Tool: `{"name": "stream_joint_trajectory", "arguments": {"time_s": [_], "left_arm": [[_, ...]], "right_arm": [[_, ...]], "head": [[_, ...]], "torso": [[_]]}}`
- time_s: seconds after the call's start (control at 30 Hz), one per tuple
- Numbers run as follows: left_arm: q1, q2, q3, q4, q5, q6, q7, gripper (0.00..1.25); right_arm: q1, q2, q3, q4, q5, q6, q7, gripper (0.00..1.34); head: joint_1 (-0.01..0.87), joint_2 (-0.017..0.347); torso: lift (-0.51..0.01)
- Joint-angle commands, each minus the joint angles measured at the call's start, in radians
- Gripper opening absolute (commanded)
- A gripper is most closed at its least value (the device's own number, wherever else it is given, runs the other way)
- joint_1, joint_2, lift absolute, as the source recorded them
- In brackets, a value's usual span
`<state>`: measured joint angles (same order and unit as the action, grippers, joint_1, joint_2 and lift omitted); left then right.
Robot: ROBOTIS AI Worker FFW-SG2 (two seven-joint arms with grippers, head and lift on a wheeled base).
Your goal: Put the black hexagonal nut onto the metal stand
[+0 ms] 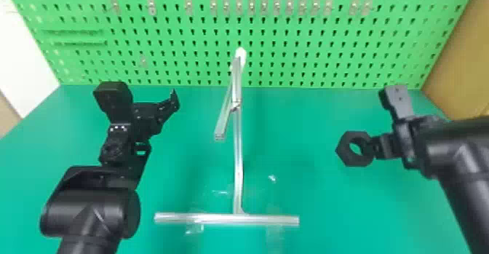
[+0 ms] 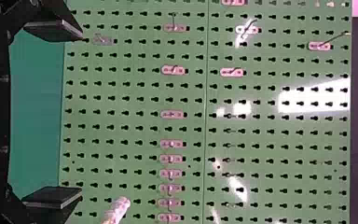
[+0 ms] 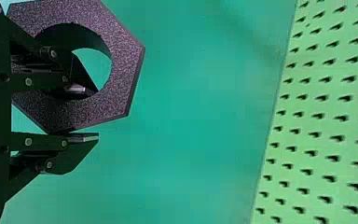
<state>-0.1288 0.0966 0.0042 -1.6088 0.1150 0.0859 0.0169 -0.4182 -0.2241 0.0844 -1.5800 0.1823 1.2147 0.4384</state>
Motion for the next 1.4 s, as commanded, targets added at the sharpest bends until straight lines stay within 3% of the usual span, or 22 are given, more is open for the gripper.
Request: {"name": "stream_joint_trajectory", "arguments": {"time_s": [0.0,0.2,0.47,0.63,0.8,0.93,1.03,1.07,1.17,1.37], "left_arm": [[0.001,0.0,0.002,0.0,0.0,0.0,0.0,1.13],[0.003,0.002,0.005,0.0,0.0,0.0,0.0,1.13],[0.003,0.002,0.005,-0.003,-0.005,0.005,0.0,1.13],[0.001,0.003,0.005,-0.01,-0.011,0.015,0.0,1.13],[0.005,0.005,0.007,-0.014,-0.015,0.025,0.0,1.13],[0.005,0.009,0.005,-0.019,-0.015,0.029,0.0,1.13],[0.001,0.012,0.002,-0.02,-0.018,0.035,0.0,1.13],[0.0,0.012,0.0,-0.02,-0.02,0.04,0.0,1.13],[-0.003,0.015,-0.007,-0.02,-0.021,0.048,0.0,1.13],[-0.006,0.021,-0.013,-0.02,-0.021,0.054,0.0,1.13]], "right_arm": [[-0.047,-0.034,0.044,-0.069,-0.006,0.086,0.026,0.2],[-0.143,-0.106,0.117,-0.098,-0.078,0.148,0.08,0.2],[-0.314,-0.204,0.242,-0.1,-0.234,0.189,0.089,0.2],[-0.427,-0.254,0.307,-0.029,-0.403,0.183,0.103,0.2],[-0.559,-0.285,0.419,0.063,-0.417,0.146,0.232,0.2],[-0.662,-0.293,0.508,0.127,-0.443,0.1,0.292,0.2],[-0.734,-0.287,0.569,0.179,-0.414,0.063,0.352,0.2],[-0.758,-0.278,0.587,0.204,-0.366,0.051,0.395,0.2],[-0.82,-0.254,0.627,0.252,-0.323,0.026,0.419,0.2],[-0.912,-0.178,0.686,0.365,-0.234,-0.038,0.511,0.2]], "head": [[0.693,0.081],[0.693,0.081],[0.693,0.081],[0.693,0.081],[0.693,0.081],[0.693,0.081],[0.693,0.081],[0.693,0.081],[0.693,0.081],[0.693,0.081]], "torso": [[-0.001],[-0.001],[-0.001],[-0.001],[-0.001],[-0.001],[-0.001],[-0.001],[-0.001],[-0.001]]}}
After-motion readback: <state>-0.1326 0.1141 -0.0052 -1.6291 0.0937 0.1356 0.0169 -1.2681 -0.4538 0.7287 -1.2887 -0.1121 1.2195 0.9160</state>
